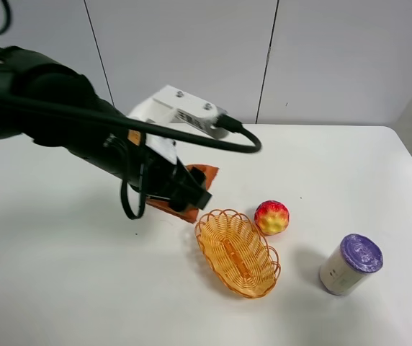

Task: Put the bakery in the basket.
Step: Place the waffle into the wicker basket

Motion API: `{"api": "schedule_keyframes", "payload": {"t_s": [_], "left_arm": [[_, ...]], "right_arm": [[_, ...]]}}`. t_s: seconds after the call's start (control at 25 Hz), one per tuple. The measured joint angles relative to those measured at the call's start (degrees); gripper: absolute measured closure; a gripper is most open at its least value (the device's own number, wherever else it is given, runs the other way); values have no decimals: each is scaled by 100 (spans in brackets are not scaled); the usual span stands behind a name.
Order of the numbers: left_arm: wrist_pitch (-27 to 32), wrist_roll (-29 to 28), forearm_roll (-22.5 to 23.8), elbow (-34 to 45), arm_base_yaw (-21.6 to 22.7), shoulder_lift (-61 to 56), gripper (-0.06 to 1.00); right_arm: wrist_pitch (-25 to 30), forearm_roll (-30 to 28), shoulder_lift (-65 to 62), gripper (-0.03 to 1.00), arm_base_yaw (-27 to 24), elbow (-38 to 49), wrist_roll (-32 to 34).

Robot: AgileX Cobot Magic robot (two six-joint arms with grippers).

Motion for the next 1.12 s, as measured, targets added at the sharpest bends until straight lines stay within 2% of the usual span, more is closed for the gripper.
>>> {"api": "schedule_keyframes", "payload": {"t_s": [0.16, 0.28, 0.64, 0.96, 1.12], "left_arm": [[89, 0, -144, -214, -354, 764, 28], [127, 0, -380, -243, -442, 1185, 28], [248, 0, -500, -278, -462, 1399, 28], [-270, 0, -507, -284, -462, 1523, 28], [-188, 0, -564, -605, -462, 1867, 28]], "right_arm": [[0, 0, 0, -2, 0, 0, 0], [0, 0, 0, -2, 0, 0, 0], [0, 0, 0, -2, 0, 0, 0], [0, 0, 0, -2, 0, 0, 0], [0, 0, 0, -2, 0, 0, 0]]}}
